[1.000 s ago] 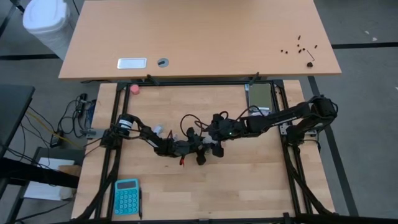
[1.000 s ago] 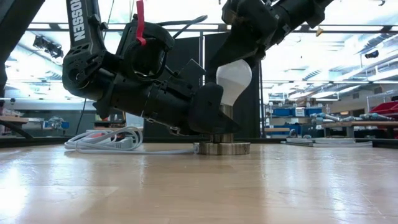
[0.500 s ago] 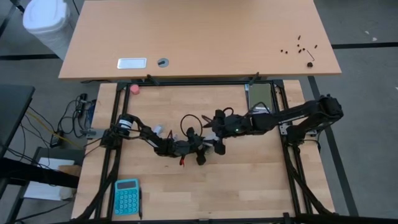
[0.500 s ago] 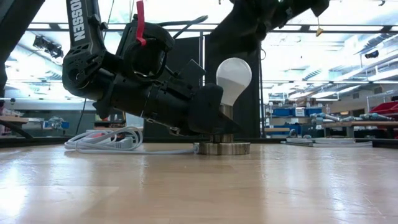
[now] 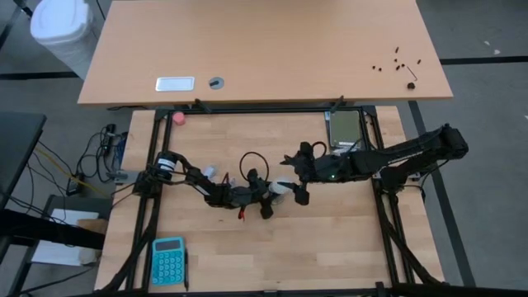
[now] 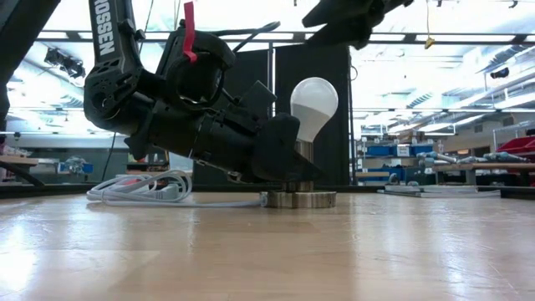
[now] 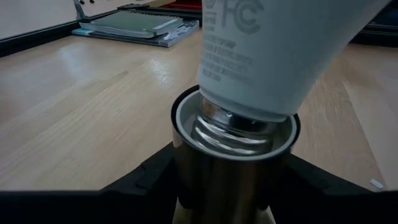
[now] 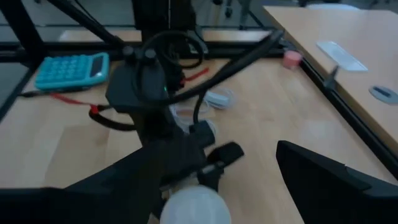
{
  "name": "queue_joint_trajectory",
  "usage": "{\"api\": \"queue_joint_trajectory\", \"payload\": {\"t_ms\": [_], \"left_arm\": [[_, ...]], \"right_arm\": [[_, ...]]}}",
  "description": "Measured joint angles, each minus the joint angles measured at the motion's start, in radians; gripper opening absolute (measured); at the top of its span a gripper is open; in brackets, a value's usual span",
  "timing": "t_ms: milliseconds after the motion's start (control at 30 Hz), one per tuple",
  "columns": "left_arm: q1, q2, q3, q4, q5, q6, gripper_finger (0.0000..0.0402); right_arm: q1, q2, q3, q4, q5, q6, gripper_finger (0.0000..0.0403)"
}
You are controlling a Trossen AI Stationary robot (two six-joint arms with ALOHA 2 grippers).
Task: Screw lightbulb
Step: Insert the lightbulb into the lamp holder
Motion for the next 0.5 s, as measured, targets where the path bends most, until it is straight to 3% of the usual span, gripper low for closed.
{"api": "queue_joint_trajectory", "payload": {"t_ms": [367,500], "left_arm": [[0.0,0.0,0.0,-0.002,0.0,-0.002,0.0206],[0.0,0.0,0.0,-0.005,0.0,-0.003,0.0206]], "right_arm": [[0.104,0.01,-0.002,-0.225,0.196,0.16,0.032],[0.147,0.008,-0.051,-0.192,0.211,0.235,0.032]]}}
